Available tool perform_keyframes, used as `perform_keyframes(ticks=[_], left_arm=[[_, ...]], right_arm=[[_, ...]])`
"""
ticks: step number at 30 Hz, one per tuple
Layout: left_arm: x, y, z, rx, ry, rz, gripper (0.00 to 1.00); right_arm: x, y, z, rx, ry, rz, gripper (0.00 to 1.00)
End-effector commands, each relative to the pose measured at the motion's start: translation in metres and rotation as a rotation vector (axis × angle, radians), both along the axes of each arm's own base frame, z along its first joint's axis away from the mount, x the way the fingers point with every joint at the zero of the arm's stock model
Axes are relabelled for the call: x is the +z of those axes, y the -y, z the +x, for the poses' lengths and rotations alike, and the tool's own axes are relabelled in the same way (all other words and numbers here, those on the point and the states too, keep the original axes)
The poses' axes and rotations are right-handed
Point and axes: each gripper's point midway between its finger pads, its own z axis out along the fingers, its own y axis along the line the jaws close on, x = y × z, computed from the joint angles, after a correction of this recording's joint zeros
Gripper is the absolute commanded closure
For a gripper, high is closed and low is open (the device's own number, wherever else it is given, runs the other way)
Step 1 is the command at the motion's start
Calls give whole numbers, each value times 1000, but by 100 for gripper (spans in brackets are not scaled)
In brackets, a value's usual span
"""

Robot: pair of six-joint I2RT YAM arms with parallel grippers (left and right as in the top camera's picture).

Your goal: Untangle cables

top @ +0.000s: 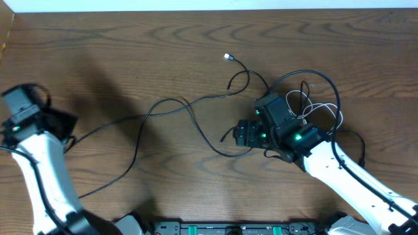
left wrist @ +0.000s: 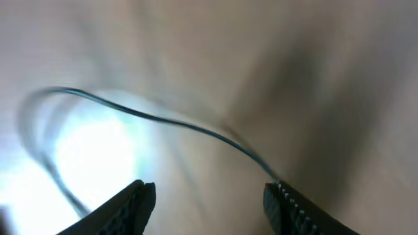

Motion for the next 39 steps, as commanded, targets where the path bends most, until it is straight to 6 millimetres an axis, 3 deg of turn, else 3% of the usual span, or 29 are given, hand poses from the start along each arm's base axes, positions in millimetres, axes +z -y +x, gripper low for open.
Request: perform_keyframes(ticks=[1,4,8,12,20,27,34,39], left_arm=[[-21,-35,-37,111,-211,94,41],[-39,-54,-61,69,-451,164,41],[-62,-61,-76,-165,-721,152,41],[-78,-61,-77,-239,-782,115,41],[-84,-69,-75,-260,-778,118,41],[-102,-68,-71,-266,-599,-16,41],[-109,-78,-75,-250,-480,-74,41],[-114,-79,-69,-233,-329,-138,41]], right_arm=[[3,-13,-3,39,19,14,20],[4,-23,-5,63,41,19,19],[-2,-29,-8,79,55,-14,17],[-16,-32,-10,87,47,-62,16],[-60,-44,-12,116,-14,-117,15],[-96,-45,-11,121,-62,-161,13],[-100,-49,-8,154,-41,-165,1],[-99,-51,-6,154,-29,-157,1]])
